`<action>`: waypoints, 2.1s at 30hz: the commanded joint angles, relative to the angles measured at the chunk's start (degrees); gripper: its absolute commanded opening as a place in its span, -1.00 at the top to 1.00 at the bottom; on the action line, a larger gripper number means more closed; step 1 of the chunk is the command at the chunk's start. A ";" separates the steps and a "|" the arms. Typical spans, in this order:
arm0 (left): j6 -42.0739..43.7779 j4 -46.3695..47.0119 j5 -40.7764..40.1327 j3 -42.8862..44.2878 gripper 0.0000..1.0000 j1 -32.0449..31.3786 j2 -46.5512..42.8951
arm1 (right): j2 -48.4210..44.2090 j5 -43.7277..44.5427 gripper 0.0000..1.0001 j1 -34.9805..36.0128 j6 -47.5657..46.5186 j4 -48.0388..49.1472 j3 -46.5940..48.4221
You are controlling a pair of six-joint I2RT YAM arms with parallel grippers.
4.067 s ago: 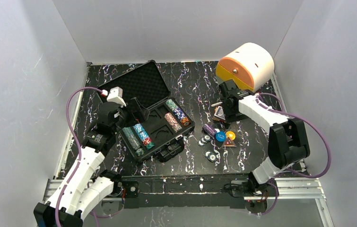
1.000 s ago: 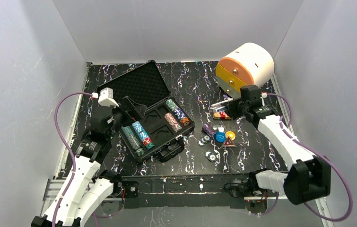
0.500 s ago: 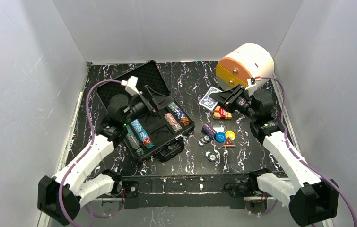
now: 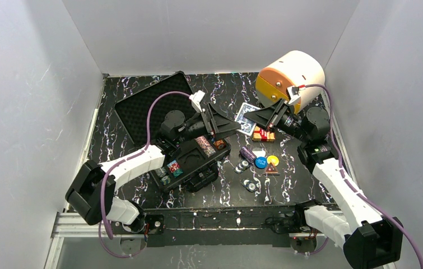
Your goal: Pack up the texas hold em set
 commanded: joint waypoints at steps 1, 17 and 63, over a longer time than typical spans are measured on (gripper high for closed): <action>-5.12 11.86 3.17 -1.26 -0.72 -0.20 -1.00 | -1.71 -2.22 0.44 0.17 1.22 7.06 0.02; -9.95 16.74 2.73 0.19 0.37 -2.18 2.26 | 1.11 -4.68 0.40 0.17 3.70 12.64 -0.84; 7.78 11.07 37.16 4.14 1.00 6.54 -7.71 | 11.81 -31.74 0.44 7.58 -29.99 -15.49 21.02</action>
